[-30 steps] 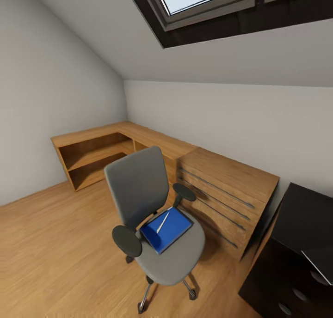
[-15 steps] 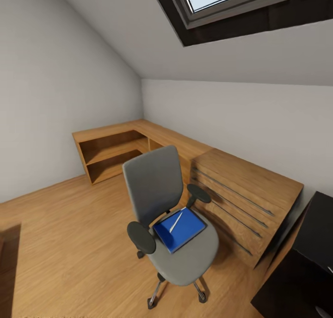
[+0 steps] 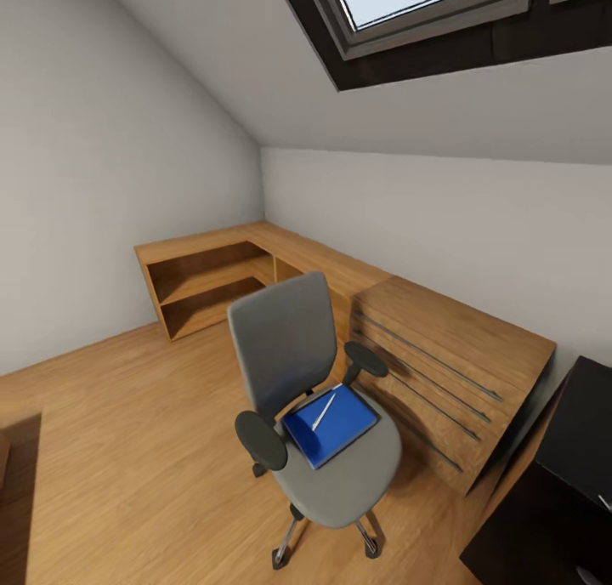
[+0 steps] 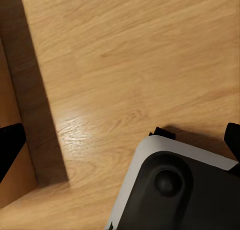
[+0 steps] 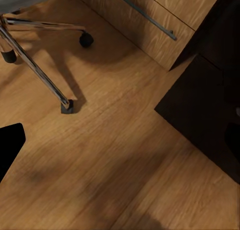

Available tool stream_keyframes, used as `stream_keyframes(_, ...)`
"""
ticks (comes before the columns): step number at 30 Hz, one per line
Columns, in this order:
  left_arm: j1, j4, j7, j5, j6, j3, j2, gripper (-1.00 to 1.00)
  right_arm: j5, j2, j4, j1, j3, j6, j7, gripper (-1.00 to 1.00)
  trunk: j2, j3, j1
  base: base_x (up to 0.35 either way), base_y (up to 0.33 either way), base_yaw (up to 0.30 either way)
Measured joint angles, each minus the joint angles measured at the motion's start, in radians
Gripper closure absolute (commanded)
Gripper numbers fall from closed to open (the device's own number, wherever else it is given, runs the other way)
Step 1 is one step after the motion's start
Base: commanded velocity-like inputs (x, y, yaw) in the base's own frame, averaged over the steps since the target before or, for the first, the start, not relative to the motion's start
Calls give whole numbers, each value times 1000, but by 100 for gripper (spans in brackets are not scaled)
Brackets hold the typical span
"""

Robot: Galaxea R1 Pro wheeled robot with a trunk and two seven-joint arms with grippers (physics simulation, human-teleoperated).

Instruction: In the bedroom, organize the workspace by keeping the computer under the desk, ensuring the monitor is on the desk, placing the keyboard on the desk next to the monitor, placing the mouse on the desk next to the keyboard, moving the folder from the swivel chair onto the desk next to the mouse, stacking the notebook on top of the folder with the pen on top of the notebook, and positioning the swivel chair next to the desk.

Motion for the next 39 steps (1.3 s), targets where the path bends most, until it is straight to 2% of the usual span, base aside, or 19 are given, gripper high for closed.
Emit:
stream_keyframes(6,0,-1,0,1,0,0,1,-100,0,5,-1,0,0,0,0,-100,42,19,-23,0,0,52)
stream_keyframes(16,0,0,0,2,3,0,2,-100,2,6,2,0,1,0,2,-100,112,50,-61,0,0,201)
stream_keyframes(39,0,1,0,4,11,0,2,-100,7,3,4,0,2,2,4,-100,273,122,-150,0,0,8)
